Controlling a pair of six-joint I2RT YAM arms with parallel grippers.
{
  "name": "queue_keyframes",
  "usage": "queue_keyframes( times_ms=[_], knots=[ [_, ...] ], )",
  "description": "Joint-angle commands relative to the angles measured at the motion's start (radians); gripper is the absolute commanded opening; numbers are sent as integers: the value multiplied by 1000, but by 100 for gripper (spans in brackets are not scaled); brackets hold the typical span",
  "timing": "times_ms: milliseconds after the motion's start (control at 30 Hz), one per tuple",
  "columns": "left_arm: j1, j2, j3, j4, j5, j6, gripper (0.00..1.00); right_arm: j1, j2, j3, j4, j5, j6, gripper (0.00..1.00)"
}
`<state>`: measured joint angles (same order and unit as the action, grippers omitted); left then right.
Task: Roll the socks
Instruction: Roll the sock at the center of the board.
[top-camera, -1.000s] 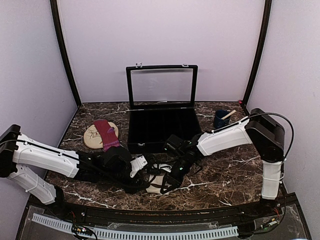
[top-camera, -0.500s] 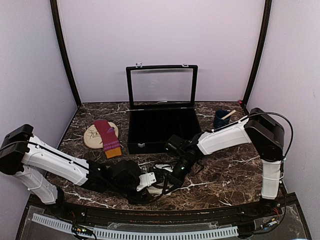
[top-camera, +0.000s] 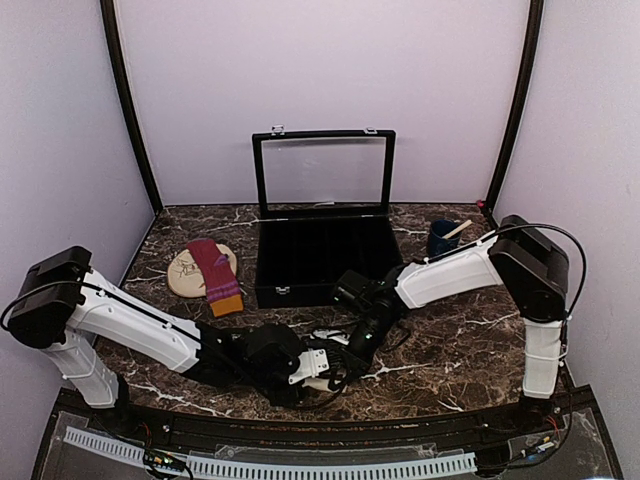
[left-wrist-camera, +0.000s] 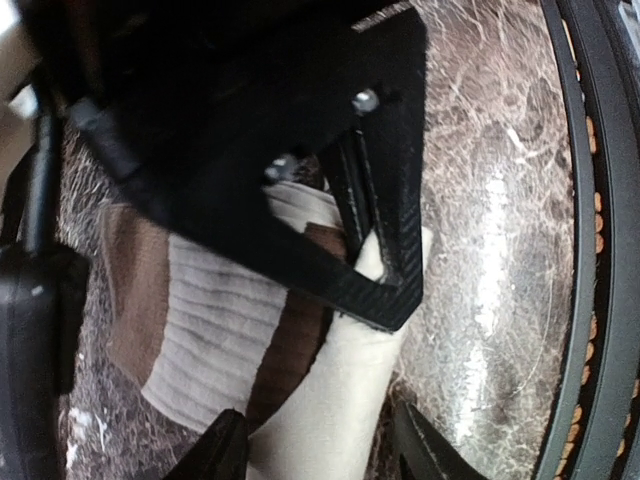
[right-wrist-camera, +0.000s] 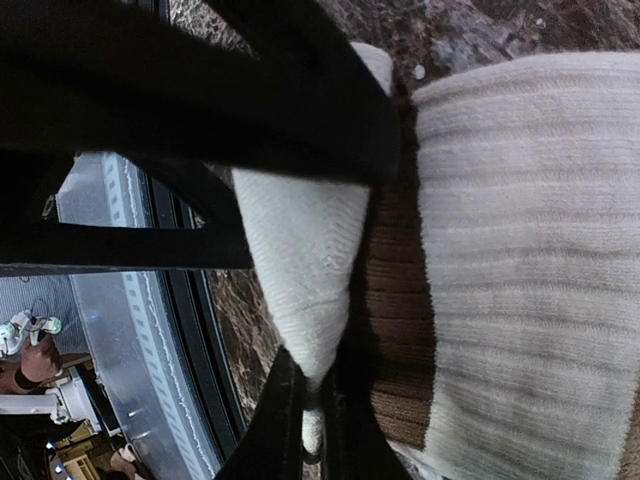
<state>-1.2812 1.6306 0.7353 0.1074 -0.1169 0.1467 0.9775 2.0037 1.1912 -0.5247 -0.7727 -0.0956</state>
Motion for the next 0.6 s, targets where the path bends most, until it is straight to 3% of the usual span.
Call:
queue_keyframes(
  times_ms=[0,233,567],
  knots=[
    [-6,28,39,-33,23,36,48,-15,21,-13,-36,-8,-27,0],
    [-5,61,73,-104,50,31,25,-30,29,-9,-50,-14,-45,0],
    [-4,78,122,-166,72,23,11,-44,45,4,-63,-14,-55,0]
  ],
)
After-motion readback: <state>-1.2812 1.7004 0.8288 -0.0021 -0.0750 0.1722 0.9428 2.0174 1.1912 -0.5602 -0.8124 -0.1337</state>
